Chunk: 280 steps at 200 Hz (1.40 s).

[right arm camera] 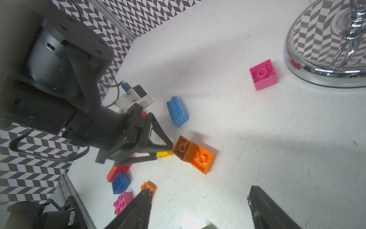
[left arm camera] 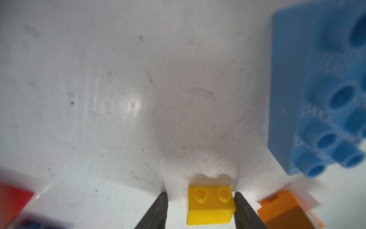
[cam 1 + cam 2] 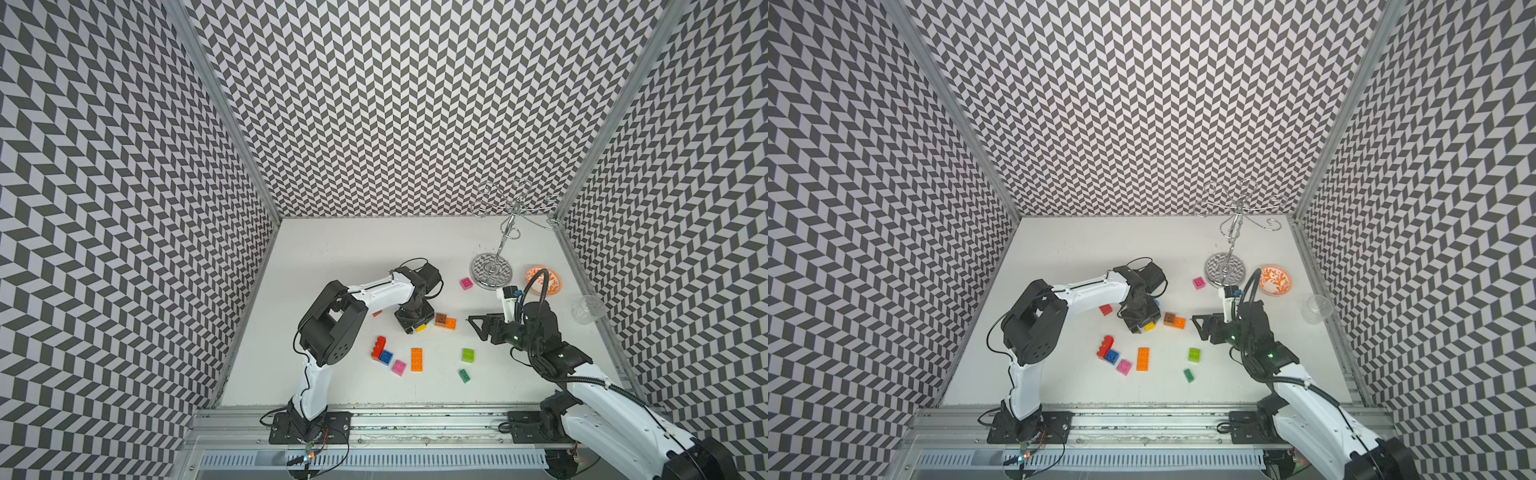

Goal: Assemble the letter p with lego
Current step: Pick up the lego brick from the center of the board.

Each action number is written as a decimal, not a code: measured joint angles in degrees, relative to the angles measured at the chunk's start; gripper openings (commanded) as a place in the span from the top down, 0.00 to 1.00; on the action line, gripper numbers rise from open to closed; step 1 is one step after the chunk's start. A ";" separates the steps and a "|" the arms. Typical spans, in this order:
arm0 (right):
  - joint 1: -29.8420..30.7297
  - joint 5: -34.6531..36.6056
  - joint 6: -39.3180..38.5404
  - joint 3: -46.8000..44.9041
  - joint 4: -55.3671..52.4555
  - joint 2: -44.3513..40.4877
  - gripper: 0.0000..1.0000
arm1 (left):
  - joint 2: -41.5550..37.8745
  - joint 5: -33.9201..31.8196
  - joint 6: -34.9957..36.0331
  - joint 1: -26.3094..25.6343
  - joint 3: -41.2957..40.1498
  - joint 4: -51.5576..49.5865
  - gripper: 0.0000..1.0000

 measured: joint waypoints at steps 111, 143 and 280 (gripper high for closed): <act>0.35 -2.64 0.55 -0.44 1.49 -2.01 0.01 | -0.50 1.60 -0.79 0.00 0.92 -0.24 0.66; 2.93 -3.52 3.45 -1.86 6.19 -3.39 0.01 | -4.98 5.16 -1.20 0.00 0.87 2.27 0.66; 17.66 6.45 18.80 -8.83 30.73 2.23 0.42 | -13.79 19.98 -5.90 -1.20 -4.39 16.04 0.66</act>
